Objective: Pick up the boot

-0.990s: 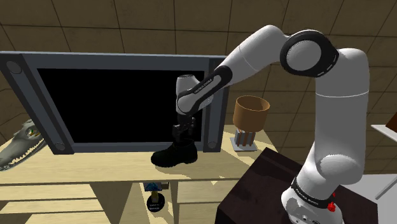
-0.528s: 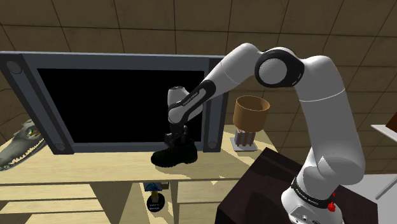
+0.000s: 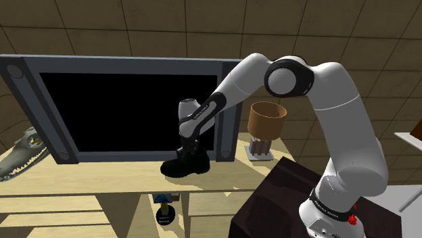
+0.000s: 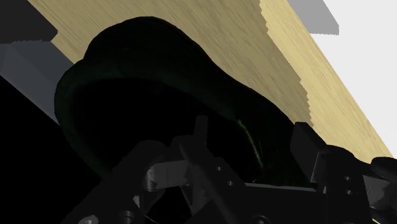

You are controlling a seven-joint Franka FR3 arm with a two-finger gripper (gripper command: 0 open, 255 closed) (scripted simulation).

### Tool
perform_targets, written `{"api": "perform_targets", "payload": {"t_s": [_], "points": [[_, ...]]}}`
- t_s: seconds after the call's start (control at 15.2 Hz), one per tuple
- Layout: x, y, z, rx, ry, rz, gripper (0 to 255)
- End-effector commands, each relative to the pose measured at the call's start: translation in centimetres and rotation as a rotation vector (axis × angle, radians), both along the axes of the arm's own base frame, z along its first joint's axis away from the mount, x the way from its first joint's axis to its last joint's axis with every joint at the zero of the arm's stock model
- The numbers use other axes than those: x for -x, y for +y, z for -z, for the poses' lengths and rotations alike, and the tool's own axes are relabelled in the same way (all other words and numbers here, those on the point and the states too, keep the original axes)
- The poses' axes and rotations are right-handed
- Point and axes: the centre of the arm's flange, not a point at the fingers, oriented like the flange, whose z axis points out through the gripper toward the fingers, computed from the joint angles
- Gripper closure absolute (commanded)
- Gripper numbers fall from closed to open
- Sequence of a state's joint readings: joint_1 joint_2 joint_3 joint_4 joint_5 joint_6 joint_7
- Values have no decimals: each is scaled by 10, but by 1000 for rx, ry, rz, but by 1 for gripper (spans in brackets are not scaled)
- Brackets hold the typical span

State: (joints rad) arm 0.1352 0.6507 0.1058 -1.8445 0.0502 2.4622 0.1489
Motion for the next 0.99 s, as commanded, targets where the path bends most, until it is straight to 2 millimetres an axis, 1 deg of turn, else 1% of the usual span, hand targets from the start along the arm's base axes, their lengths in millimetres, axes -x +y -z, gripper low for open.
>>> {"api": "perform_targets", "payload": {"t_s": [0.0, 0.53, 0.92], "points": [[0, 0, 1, 0, 0, 0, 255], [0, 0, 1, 0, 0, 0, 255], [0, 0, -31, 0, 0, 0, 255]]}}
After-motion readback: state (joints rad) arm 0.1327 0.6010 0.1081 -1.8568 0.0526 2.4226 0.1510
